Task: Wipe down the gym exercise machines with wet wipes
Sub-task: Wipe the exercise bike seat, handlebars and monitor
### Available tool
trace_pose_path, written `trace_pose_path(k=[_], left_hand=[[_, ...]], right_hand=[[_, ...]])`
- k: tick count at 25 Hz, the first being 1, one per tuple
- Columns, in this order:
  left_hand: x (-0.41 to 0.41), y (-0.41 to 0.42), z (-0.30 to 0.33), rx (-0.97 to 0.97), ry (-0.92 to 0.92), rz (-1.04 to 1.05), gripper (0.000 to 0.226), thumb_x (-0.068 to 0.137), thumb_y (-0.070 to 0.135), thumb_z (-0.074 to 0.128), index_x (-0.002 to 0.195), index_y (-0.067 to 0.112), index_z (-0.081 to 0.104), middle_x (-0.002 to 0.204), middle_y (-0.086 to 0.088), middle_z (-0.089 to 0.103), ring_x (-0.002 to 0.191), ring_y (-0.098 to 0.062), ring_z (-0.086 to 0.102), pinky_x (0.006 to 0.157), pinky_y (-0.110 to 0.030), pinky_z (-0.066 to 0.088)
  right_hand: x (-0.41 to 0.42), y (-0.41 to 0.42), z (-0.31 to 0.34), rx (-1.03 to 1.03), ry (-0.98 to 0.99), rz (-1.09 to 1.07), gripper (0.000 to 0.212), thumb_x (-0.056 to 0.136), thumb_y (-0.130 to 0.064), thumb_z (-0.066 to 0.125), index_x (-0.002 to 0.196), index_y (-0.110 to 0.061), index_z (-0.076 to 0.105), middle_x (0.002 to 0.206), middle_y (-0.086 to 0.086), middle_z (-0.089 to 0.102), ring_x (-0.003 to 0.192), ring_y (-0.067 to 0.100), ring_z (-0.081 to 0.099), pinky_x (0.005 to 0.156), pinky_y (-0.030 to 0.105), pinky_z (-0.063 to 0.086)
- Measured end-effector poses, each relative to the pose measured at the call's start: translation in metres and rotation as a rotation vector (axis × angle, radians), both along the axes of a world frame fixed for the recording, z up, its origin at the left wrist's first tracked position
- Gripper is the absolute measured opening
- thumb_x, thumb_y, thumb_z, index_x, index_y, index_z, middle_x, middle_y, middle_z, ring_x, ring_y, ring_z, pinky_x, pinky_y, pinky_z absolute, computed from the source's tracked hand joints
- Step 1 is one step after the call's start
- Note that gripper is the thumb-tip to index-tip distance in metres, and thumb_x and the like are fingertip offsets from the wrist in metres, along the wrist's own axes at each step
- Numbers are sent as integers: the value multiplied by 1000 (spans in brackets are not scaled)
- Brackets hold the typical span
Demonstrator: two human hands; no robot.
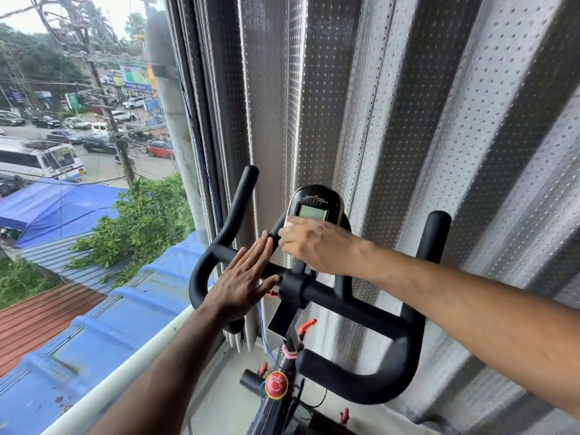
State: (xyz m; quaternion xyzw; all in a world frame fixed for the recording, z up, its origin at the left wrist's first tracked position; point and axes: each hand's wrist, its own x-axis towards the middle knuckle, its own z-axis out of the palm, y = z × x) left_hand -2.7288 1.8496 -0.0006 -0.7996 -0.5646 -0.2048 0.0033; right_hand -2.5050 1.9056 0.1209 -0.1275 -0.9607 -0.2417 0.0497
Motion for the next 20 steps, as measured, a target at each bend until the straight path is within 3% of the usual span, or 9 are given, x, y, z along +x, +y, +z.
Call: trace_pose_path(k=[2,4,9,14,20], left_hand=[[1,-1,0,0,8,7,79,107,62,32,165,27,-11,171,13,-20,156,1,-15,129,-30,-4],[1,-2,1,5,13,10,79,107,63,29,164,26,-11,170,13,-21,156,1,-16,129,-30,-4],[-1,1,-2,4,3,3,80,105,68,24,165,28,-9,170,15,-19,156,1,-12,129,-32,-1],[1,-1,0,-12,-12,10,81,104,69,26,165,27,-8,171,15,-18,156,1,-12,130,-33,1],[0,1,-2,-3,21,26,83,102,72,18,165,27,-10,170,14,-20,157,0,-13,130,-32,0]], right_hand=[[25,-7,-15,-16,-52,65,42,98,-8,35,121,-6,70,128,10,69,129,22,58,127,41,20],[52,-2,-26,-22,1,114,39,104,-15,38,129,-4,66,136,12,65,135,24,55,125,42,26],[35,5,-27,38,331,18,38,96,7,45,124,1,69,131,15,68,129,29,60,120,43,36],[22,-14,-58,12,218,60,33,96,7,48,122,3,69,128,18,69,128,30,60,122,42,31],[74,-9,-38,38,508,13,34,105,5,44,132,2,64,140,14,62,138,25,52,117,43,40]])
